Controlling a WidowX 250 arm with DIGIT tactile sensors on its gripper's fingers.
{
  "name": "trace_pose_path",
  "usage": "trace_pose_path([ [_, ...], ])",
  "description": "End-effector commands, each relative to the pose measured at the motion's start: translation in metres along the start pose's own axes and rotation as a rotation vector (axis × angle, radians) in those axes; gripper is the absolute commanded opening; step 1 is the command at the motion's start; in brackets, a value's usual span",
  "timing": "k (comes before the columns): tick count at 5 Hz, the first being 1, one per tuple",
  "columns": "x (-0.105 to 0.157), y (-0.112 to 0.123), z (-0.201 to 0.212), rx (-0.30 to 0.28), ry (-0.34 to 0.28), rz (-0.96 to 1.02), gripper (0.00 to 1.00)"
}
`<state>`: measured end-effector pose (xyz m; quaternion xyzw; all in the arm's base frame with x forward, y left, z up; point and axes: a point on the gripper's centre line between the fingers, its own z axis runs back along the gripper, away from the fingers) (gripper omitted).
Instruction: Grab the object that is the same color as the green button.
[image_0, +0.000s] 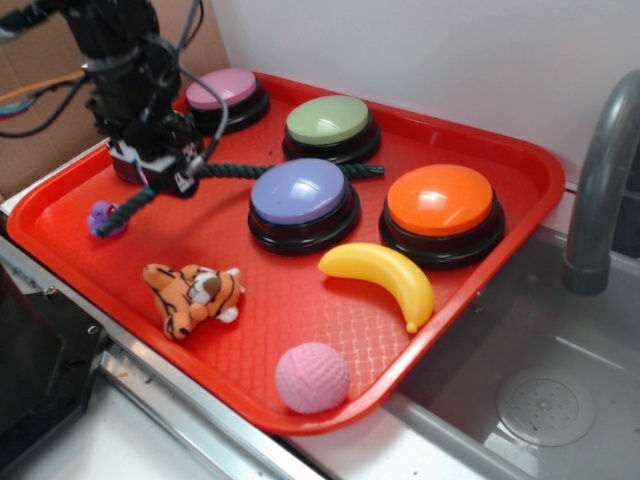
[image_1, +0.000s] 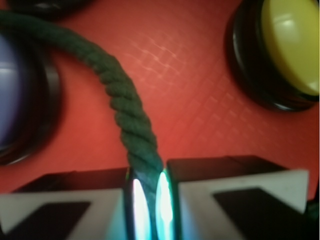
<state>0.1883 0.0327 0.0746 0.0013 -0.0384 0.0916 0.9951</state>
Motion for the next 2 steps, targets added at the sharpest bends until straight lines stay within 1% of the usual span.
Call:
trace_pose_path([
  [1, -0.017, -0.035, 0.084, -0.073, -0.076, -0.098, 0.0],
  [2, -0.029, -0.044, 0.095, -0.049, -0.098, -0.102, 0.0],
])
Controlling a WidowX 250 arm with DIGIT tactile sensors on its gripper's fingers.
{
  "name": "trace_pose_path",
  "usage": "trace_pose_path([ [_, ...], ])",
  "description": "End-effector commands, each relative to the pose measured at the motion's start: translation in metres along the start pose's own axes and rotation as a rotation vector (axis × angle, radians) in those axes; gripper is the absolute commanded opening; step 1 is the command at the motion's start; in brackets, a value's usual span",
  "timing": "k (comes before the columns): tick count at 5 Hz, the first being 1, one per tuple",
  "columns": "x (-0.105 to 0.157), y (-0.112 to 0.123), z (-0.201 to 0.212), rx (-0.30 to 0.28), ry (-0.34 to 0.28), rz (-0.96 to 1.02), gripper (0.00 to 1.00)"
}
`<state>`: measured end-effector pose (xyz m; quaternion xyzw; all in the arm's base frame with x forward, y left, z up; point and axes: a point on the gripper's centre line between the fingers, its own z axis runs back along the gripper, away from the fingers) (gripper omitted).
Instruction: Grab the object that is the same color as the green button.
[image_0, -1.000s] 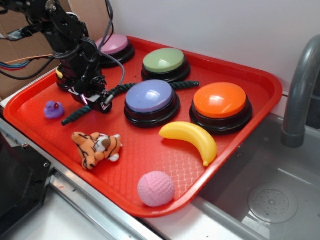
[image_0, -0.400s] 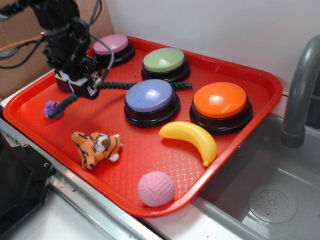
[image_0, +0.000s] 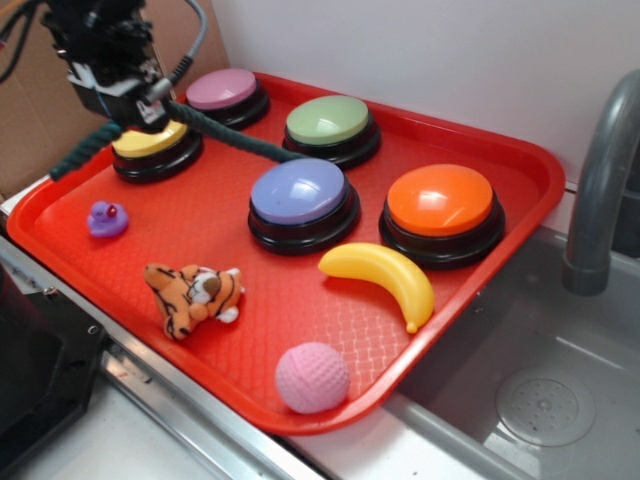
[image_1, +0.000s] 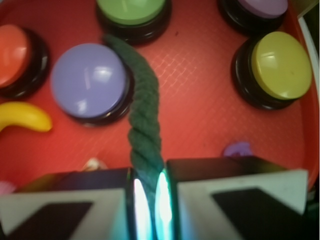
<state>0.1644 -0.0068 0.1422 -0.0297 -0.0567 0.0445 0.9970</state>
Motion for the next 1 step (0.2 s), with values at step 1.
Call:
trace_pose_path([
  [1, 0.0037, -0.0086, 0.0217, 0.049, -0.014, -0.003, 0.0],
])
